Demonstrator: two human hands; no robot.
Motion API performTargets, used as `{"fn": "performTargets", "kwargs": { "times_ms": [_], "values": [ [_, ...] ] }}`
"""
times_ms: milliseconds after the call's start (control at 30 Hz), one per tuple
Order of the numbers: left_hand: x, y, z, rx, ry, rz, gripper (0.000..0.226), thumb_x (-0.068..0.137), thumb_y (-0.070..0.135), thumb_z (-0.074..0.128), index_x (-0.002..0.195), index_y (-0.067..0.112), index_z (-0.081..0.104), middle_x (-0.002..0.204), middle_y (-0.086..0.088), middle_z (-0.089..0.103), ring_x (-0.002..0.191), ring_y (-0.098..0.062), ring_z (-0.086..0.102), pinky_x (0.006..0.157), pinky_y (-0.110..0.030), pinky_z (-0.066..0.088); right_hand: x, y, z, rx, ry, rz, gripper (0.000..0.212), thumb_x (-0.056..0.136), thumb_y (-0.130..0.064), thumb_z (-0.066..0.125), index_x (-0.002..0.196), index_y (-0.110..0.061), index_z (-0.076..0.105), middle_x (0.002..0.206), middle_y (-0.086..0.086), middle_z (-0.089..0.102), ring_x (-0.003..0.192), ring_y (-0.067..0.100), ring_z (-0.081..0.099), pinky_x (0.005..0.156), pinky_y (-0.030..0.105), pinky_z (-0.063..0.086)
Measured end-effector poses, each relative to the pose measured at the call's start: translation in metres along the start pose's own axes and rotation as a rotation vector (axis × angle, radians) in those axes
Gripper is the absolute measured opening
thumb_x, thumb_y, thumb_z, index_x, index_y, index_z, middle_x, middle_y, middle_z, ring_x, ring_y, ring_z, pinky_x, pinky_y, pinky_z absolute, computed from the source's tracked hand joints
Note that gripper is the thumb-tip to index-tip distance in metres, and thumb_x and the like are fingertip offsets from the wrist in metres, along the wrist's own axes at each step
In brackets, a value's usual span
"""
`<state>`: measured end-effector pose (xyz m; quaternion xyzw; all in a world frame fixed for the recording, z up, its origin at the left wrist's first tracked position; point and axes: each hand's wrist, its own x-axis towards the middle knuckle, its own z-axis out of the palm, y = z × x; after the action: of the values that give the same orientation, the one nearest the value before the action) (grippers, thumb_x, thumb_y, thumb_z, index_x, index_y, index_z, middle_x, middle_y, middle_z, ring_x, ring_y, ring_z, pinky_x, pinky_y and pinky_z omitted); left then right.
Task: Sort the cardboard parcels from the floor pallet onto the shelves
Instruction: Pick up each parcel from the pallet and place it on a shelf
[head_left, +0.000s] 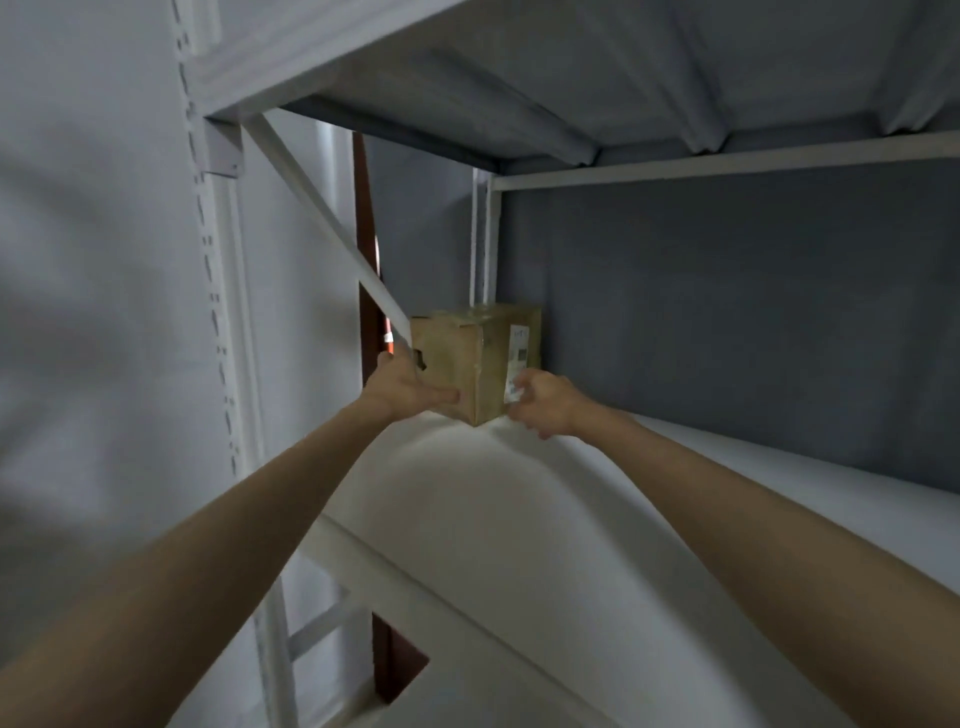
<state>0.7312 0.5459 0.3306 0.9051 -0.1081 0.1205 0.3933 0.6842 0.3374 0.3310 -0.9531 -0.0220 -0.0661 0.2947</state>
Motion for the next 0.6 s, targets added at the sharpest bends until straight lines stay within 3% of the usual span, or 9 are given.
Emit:
{"fn": "performTargets", "kwargs": {
  "times_ms": [133, 267, 333, 467, 600],
  "values": [
    [0.046, -0.004, 0.028, -0.206, 0.087, -0.088, 0.134, 0.064, 0.043, 0.093, 0.159, 0.017, 0.002, 0.158, -0.013, 0.021, 0.141, -0.033, 0.036, 0.113, -0.041, 0.038, 0.034, -0.007, 0.011, 0.070, 0.016, 0.050, 0.052, 0.097, -0.022, 0.062, 0.144, -0.013, 0.043, 0.136, 0.010, 0.053, 0.114, 0.028, 0.058, 0.088, 0.037, 0.056],
    [0.074, -0.004, 0.057, -0.300, 0.182, -0.093, 0.155, 0.051, 0.056, 0.095, 0.159, 0.022, -0.011, 0.162, -0.014, 0.013, 0.145, -0.038, 0.028, 0.117, -0.049, 0.034, 0.055, -0.012, 0.018, 0.072, 0.040, 0.076, 0.053, 0.098, -0.014, 0.054, 0.149, -0.013, 0.039, 0.144, 0.013, 0.051, 0.125, 0.032, 0.055, 0.101, 0.038, 0.051],
    [0.084, 0.000, 0.068, -0.308, 0.221, -0.095, 0.157, 0.049, 0.060, 0.094, 0.159, 0.023, -0.012, 0.161, -0.016, 0.014, 0.144, -0.041, 0.028, 0.117, -0.054, 0.032, 0.061, -0.012, 0.018, 0.069, 0.041, 0.083, 0.055, 0.099, -0.014, 0.053, 0.151, -0.013, 0.036, 0.146, 0.014, 0.050, 0.128, 0.033, 0.054, 0.105, 0.040, 0.048],
    [0.094, 0.008, 0.078, -0.297, 0.335, -0.129, 0.150, 0.053, 0.051, 0.094, 0.160, 0.024, -0.009, 0.151, -0.019, 0.023, 0.135, -0.044, 0.035, 0.113, -0.055, 0.034, 0.066, -0.004, 0.016, 0.063, 0.035, 0.104, 0.054, 0.100, -0.014, 0.054, 0.151, -0.009, 0.037, 0.147, 0.014, 0.050, 0.133, 0.032, 0.051, 0.109, 0.031, 0.041],
    [0.094, 0.006, 0.076, -0.312, 0.313, -0.110, 0.140, 0.064, 0.040, 0.092, 0.160, 0.023, -0.009, 0.153, -0.021, 0.019, 0.139, -0.045, 0.029, 0.112, -0.054, 0.032, 0.056, 0.008, 0.006, 0.059, 0.053, 0.115, 0.050, 0.100, -0.013, 0.051, 0.149, -0.011, 0.040, 0.152, 0.012, 0.046, 0.138, 0.031, 0.045, 0.113, 0.030, 0.036]
  ]
}}
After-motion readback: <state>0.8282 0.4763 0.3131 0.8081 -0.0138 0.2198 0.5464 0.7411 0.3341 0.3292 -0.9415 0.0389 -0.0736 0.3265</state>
